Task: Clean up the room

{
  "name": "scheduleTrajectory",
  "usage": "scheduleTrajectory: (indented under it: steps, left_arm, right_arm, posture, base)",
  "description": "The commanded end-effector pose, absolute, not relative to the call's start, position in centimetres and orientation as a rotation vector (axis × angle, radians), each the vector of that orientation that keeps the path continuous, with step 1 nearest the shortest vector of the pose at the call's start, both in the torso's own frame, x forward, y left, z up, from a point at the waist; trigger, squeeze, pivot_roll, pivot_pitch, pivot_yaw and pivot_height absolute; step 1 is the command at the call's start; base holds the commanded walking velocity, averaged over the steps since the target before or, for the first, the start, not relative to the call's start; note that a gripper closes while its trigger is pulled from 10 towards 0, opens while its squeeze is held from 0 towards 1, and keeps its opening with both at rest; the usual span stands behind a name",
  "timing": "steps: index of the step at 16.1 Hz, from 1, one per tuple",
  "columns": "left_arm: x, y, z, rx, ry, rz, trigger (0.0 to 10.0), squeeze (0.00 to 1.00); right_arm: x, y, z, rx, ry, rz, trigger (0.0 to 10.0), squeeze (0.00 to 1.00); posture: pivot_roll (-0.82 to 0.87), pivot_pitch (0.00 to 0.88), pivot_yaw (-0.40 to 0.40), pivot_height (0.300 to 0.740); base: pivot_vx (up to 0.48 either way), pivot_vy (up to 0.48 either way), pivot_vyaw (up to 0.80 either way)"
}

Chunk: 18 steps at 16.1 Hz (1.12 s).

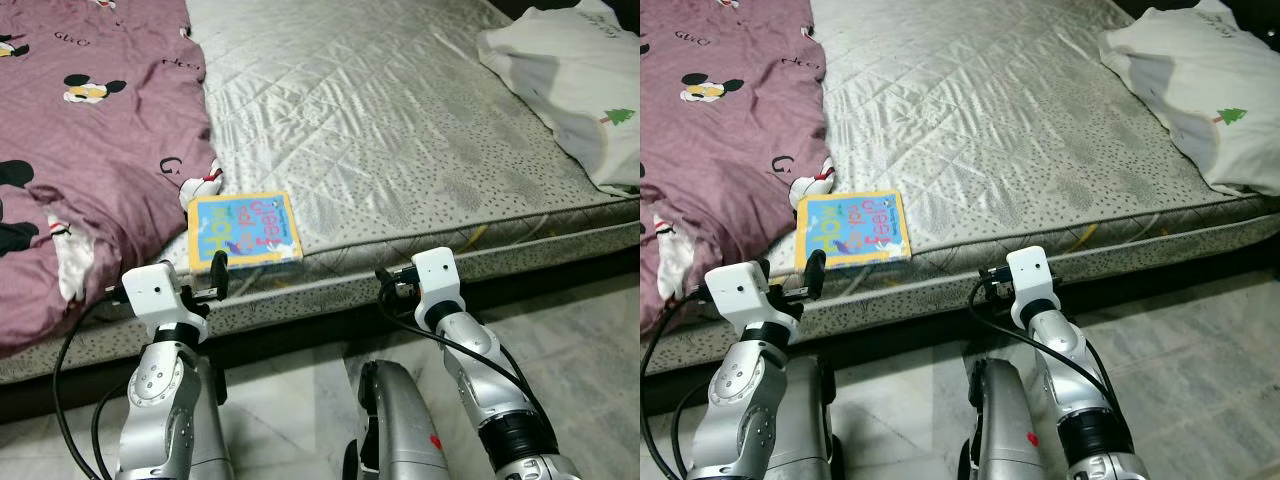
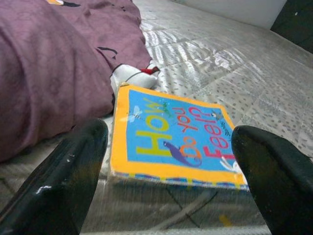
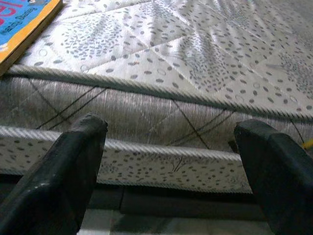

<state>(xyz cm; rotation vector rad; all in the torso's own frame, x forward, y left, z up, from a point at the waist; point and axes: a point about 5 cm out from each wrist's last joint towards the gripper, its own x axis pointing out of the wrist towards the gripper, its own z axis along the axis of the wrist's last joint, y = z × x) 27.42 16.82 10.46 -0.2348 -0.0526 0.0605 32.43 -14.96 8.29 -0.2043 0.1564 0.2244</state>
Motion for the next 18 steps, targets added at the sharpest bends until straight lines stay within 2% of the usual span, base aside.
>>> scheduleTrajectory:
  steps: [1, 3, 10, 18]
  left_arm:
    - [27.31, 16.84, 10.56, -0.231, -0.060, 0.055, 10.0, 0.00]
    - [27.34, 16.93, 10.51, -0.232, -0.057, 0.057, 10.0, 0.00]
    - [27.30, 17.37, 10.00, -0.235, -0.019, 0.121, 10.0, 0.00]
    - [27.52, 17.26, 10.10, -0.249, -0.023, 0.112, 10.0, 0.00]
  right_arm:
    - [32.42, -15.05, 8.28, -0.209, 0.153, 0.229, 10.0, 0.00]
    - [32.39, -15.01, 8.21, -0.208, 0.155, 0.231, 10.0, 0.00]
    - [32.27, -15.20, 7.80, -0.218, 0.171, 0.228, 10.0, 0.00]
    - [32.28, -15.22, 7.65, -0.224, 0.174, 0.229, 10.0, 0.00]
  posture:
    - [-0.04, 0.189, -0.079, 0.520]
    - [-0.04, 0.188, -0.079, 0.520]
    - [-0.04, 0.187, -0.079, 0.520]
    - [-0.04, 0.180, -0.078, 0.520]
  base:
    - [0.285, 0.000, 0.00]
    - [0.263, 0.000, 0.00]
    - [0.000, 0.000, 0.00]
    - [0.000, 0.480, 0.00]
